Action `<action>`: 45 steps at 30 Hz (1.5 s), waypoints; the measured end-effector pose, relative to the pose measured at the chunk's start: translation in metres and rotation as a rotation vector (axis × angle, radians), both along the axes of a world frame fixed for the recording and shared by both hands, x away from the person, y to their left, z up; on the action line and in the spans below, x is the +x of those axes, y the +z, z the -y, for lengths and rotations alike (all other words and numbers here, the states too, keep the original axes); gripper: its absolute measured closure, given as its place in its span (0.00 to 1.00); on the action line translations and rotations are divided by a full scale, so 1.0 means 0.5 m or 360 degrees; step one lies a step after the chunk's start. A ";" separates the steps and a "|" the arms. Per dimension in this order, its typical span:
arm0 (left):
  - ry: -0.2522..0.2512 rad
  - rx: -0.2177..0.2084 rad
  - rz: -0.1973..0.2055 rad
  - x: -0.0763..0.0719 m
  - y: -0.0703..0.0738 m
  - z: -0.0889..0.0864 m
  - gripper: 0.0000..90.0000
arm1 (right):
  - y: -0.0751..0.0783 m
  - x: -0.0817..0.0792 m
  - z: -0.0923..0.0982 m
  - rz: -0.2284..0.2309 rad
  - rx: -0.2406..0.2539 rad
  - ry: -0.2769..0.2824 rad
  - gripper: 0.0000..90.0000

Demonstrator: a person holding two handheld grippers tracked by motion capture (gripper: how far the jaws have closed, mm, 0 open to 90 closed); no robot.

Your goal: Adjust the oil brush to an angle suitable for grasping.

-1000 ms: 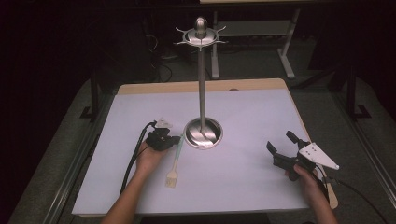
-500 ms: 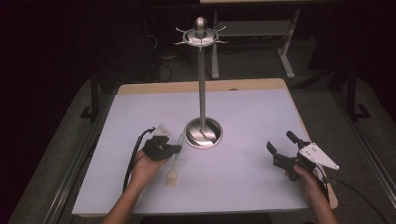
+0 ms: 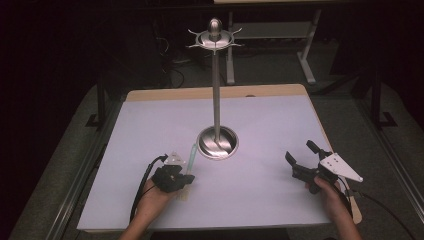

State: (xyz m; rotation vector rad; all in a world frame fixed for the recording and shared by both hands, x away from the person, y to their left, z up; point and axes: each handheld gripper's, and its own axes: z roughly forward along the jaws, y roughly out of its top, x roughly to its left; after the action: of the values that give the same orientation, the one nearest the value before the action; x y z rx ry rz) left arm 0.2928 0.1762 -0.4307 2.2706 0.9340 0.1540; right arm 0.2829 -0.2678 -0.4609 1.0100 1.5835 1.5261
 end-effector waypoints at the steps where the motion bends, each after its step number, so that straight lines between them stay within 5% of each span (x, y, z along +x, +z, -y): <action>1: 0.0011 0.0004 -0.0013 0.000 -0.002 0.001 1.00 | 0.000 0.000 0.000 0.0001 0.0002 0.0000 0.15; 12: 0.0057 0.0076 -0.0012 0.000 -0.004 0.001 1.00 | 0.000 0.000 0.000 0.0001 0.0003 0.0000 0.15; 17: 0.0086 0.0163 -0.0006 -0.003 0.001 0.006 1.00 | 0.000 0.000 0.000 0.0001 0.0002 0.0000 0.15; 22: 0.0115 0.0179 -0.0027 0.001 0.004 -0.013 1.00 | 0.000 0.000 0.000 0.0001 0.0003 0.0000 0.15; 45: 0.0300 0.0345 0.0075 0.005 0.008 -0.103 1.00 | 0.000 0.000 0.000 0.0001 0.0002 -0.0001 0.15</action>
State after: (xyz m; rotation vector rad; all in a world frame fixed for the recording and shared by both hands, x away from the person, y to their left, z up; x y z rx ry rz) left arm 0.2953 0.2277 -0.4265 2.3589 1.1543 0.4074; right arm 0.2828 -0.2680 -0.4610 1.0104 1.5816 1.5268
